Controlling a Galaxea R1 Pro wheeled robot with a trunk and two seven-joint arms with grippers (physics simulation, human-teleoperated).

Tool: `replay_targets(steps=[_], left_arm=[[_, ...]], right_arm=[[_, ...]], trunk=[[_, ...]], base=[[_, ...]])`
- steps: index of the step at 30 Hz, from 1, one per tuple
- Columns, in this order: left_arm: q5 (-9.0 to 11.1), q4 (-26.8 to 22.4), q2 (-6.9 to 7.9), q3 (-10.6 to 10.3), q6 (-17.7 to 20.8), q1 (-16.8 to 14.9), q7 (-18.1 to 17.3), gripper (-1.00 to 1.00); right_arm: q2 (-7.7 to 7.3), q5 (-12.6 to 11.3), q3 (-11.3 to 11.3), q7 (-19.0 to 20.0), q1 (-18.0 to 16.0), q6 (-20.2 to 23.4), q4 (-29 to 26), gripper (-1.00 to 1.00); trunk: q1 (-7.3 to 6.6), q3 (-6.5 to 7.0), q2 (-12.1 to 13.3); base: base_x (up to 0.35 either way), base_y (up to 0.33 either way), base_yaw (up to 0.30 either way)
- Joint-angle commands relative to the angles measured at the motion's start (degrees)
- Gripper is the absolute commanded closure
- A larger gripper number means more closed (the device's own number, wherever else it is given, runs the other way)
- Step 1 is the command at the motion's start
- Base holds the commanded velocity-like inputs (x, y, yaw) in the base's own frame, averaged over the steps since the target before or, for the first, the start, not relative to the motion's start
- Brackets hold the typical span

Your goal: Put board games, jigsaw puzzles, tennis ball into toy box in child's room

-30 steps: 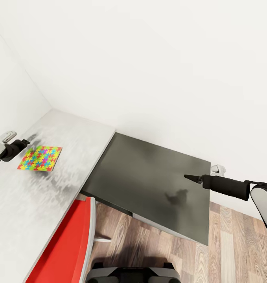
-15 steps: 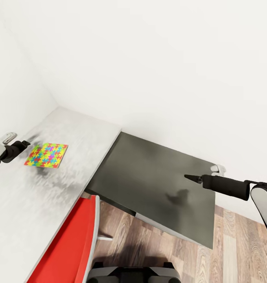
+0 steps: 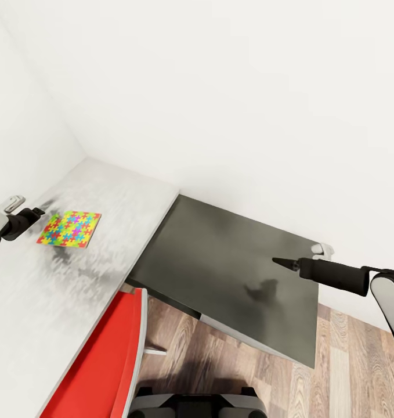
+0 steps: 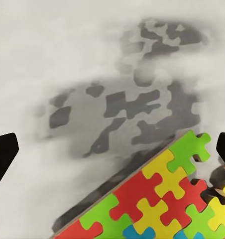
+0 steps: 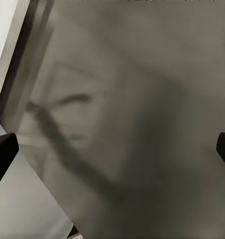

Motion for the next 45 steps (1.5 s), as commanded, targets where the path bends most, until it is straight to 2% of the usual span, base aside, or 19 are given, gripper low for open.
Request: replay_targets(steps=[1,10,12,15,19,24,32,45], left_arm=[[0.54,-0.12,-0.02,0.08,0.25,-0.01,0.43,-1.00],[0.57,-0.12,-0.11,0.08,0.23,0.01,0.41,-1.00],[0.59,-0.12,-0.16,0.08,0.24,0.00,0.41,-1.00],[0.61,-0.12,-0.17,0.08,0.23,0.00,0.41,-1.00],[0.67,-0.12,-0.26,0.08,0.24,0.01,0.40,-1.00],[0.69,-0.14,-0.30,0.08,0.24,0.00,0.40,-1.00],[0.69,-0.13,-0.32,0.08,0.22,0.06,0.40,-1.00],[0.71,-0.18,-0.33,0.08,0.19,0.88,0.40,-1.00]], right_arm=[[-0.02,0.52,-0.15,0.69,0.00,0.22,-0.01,-1.00],[-0.16,0.51,-0.62,3.12,0.11,0.22,-0.01,-1.00],[-0.30,0.52,-1.18,5.50,0.13,0.22,-0.01,-1.00],[-0.36,0.52,-1.68,6.99,0.14,0.22,-0.01,-1.00],[-0.50,0.52,-4.17,13.24,0.23,0.22,-0.01,-1.00],[-0.61,0.53,-5.36,16.31,0.44,0.22,-0.01,-1.00],[-0.43,0.56,-6.51,18.35,0.67,0.22,-0.01,-1.00],[-0.47,0.59,-6.98,19.34,0.76,0.22,-0.01,-1.00]], trunk=[[0.03,-0.08,-0.09],[0.03,-0.08,-0.09],[0.03,-0.08,-0.09],[0.03,-0.08,-0.09],[0.03,-0.08,-0.09],[0.03,-0.08,-0.09],[0.03,-0.09,-0.09],[0.03,-0.78,-0.09]], base=[[0.000,0.000,0.006],[0.000,0.000,0.004],[0.000,0.000,0.002],[0.000,0.000,0.001],[0.000,0.000,0.000],[0.000,0.000,0.000],[0.000,0.000,0.000],[0.000,0.000,0.000]])
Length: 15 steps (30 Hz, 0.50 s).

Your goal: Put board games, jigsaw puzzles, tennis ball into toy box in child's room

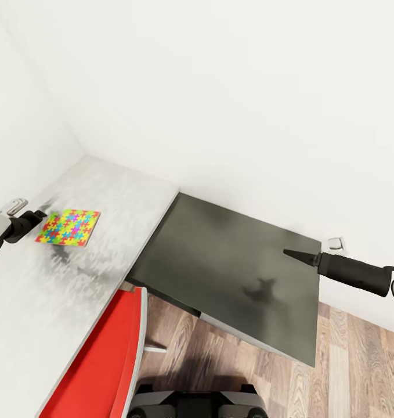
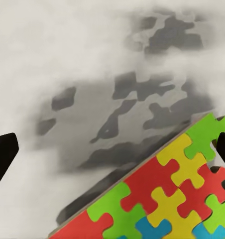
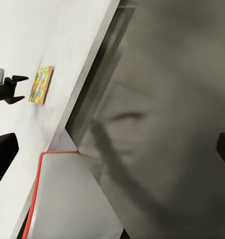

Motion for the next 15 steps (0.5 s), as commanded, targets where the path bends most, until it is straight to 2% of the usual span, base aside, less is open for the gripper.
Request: replay_targets(steps=[1,15], left_arm=[[0.54,-0.13,0.00,0.08,0.26,0.04,0.44,-1.00],[0.54,-0.15,0.00,0.08,0.25,0.21,0.44,-1.00]], right_arm=[[-0.01,0.24,-0.07,0.39,-0.04,0.26,-0.01,-1.00],[-0.04,0.25,-0.09,0.55,-0.02,0.26,-0.01,-1.00]], trunk=[[0.03,-0.16,-0.10],[0.03,-1.38,-0.10]], base=[[0.000,0.000,0.000],[0.000,0.000,0.000]])
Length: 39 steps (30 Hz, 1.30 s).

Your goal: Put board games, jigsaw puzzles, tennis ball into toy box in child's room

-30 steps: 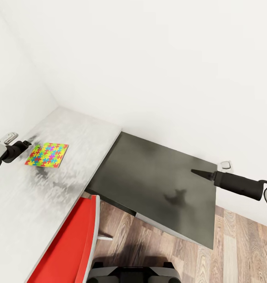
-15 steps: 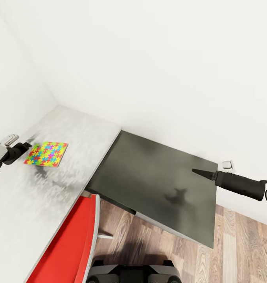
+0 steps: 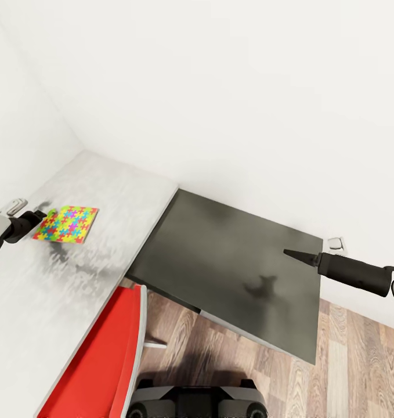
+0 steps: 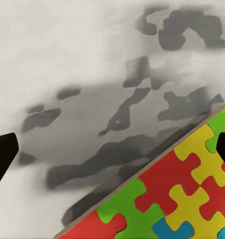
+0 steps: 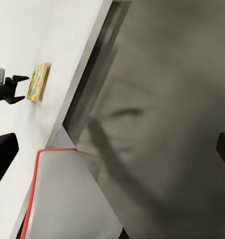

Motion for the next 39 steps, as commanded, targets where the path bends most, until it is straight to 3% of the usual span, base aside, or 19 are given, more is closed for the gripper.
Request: replay_targets(steps=[1,25,39], left_arm=[[0.42,-0.03,-0.02,-0.09,0.33,0.07,0.45,-1.00],[0.50,-0.03,-0.05,-0.09,0.33,0.34,0.36,-1.00],[0.92,-0.10,-0.10,0.19,0.42,0.43,-0.63,-1.00]], right_arm=[[-0.01,0.24,-0.03,0.35,-0.04,0.26,-0.01,-1.00],[0.09,0.24,0.05,0.37,-0.04,0.26,-0.01,-1.00],[0.34,0.23,0.37,0.37,-0.04,0.26,-0.01,-1.00]], trunk=[[0.05,-0.18,-0.06],[0.05,-1.21,-0.06],[0.05,-1.23,-0.06]], base=[[0.000,0.000,0.000],[0.000,0.000,-0.007],[0.000,0.000,-0.195]])
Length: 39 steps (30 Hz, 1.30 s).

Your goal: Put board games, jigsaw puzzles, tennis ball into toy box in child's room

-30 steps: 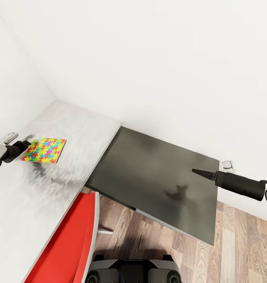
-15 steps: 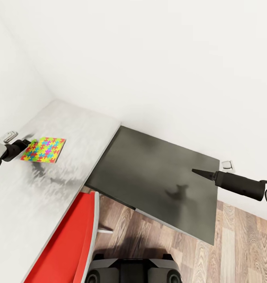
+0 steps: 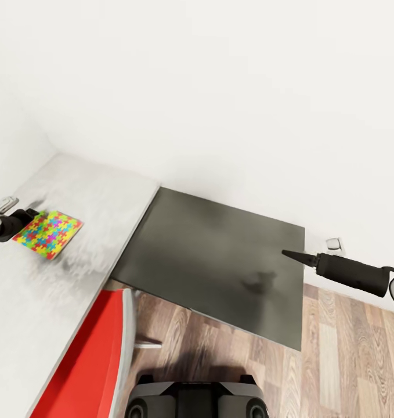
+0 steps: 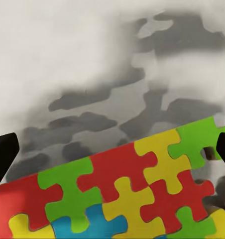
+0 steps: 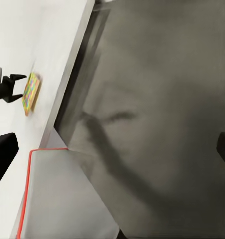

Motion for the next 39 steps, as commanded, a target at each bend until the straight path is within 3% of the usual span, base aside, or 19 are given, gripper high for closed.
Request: replay_targets(steps=[1,12,25,30,39], left_arm=[[1.57,1.30,-1.94,0.07,0.29,0.07,-0.08,-1.00],[2.84,1.29,-1.84,0.44,0.47,0.04,-2.35,-1.00],[6.88,1.35,-1.01,0.57,0.86,0.64,-2.82,-1.00],[10.58,1.36,0.17,0.56,1.21,0.73,-4.29,-1.00],[13.58,1.37,0.98,0.50,1.44,0.91,-6.25,-1.00]], right_arm=[[0.02,0.27,0.01,0.35,-0.06,0.26,0.00,-1.00],[0.08,0.29,0.26,0.16,-0.06,0.26,0.00,-1.00],[0.15,0.30,0.31,-0.03,-0.06,0.26,0.00,-1.00],[0.17,0.30,0.36,-0.25,-0.06,0.26,0.00,-1.00],[0.18,0.30,0.38,-0.40,-0.06,0.26,0.00,-1.00]], trunk=[[0.06,-0.08,-0.06],[0.06,-0.08,-0.06],[0.06,-0.08,-0.06],[0.06,-0.08,-0.06],[0.06,-0.08,-0.06]], base=[[0.000,0.000,-0.184],[0.000,0.000,-0.062],[0.000,0.000,-0.006],[0.000,0.000,0.000],[0.000,0.000,0.000]])
